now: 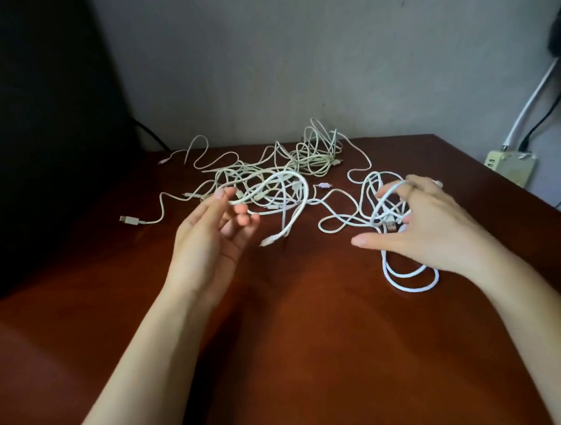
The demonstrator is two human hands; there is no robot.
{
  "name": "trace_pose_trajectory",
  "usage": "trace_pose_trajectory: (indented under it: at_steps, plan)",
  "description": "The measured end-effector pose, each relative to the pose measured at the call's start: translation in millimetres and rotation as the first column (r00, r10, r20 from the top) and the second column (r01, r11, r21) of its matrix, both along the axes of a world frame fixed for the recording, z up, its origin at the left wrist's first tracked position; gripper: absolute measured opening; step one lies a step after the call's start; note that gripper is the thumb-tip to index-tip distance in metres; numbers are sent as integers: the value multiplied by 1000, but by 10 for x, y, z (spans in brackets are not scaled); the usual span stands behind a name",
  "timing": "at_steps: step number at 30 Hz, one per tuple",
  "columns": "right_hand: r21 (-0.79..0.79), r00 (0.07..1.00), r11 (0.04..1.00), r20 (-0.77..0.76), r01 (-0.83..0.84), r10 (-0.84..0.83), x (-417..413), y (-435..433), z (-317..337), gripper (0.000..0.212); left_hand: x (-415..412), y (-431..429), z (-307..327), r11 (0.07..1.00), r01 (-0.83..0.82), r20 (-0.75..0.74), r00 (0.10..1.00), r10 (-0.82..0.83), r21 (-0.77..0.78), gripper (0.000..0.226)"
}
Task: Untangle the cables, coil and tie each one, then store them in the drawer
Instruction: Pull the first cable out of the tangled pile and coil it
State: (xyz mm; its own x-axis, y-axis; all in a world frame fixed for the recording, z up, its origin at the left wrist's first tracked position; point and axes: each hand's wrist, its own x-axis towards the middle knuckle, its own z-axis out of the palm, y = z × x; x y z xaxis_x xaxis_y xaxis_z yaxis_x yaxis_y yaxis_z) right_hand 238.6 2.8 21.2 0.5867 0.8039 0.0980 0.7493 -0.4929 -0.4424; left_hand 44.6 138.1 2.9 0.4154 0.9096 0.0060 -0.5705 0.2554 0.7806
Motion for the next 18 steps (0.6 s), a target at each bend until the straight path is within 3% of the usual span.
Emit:
trace_pose_trajectory:
  at_steps: [4, 8, 10, 11, 13, 16, 18]
  plan:
    - [13, 994, 994, -15, -110, 110, -118, -65, 149, 103, -6, -17, 52, 994, 61, 116, 992, -51, -88, 11]
    - [-25, 943, 943, -16, -332, 331, -171, -64, 173, 78, -29, -23, 113, 978, 128, 236, 968, -86, -167, 14]
    - [-7, 912, 915, 71, -404, 404, -170, -49, 134, 65, -36, -22, 131, 972, 151, 260, 960, -102, -177, 15]
    - [44, 898, 901, 123, -431, 424, -159, -35, 97, 59, -38, -22, 138, 971, 153, 265, 959, -101, -182, 15]
    - [223, 884, 861, 217, -457, 413, -146, 4, 26, 67, -40, -30, 151, 971, 149, 267, 959, -96, -186, 15]
    - [533, 889, 733, 401, -422, 220, -119, 47, -4, 50, -34, -46, 162, 970, 146, 246, 964, -96, -193, 16]
    - [660, 889, 633, 447, -403, 100, -98, 55, -8, 43, -30, -63, 167, 966, 160, 225, 968, -112, -204, 18]
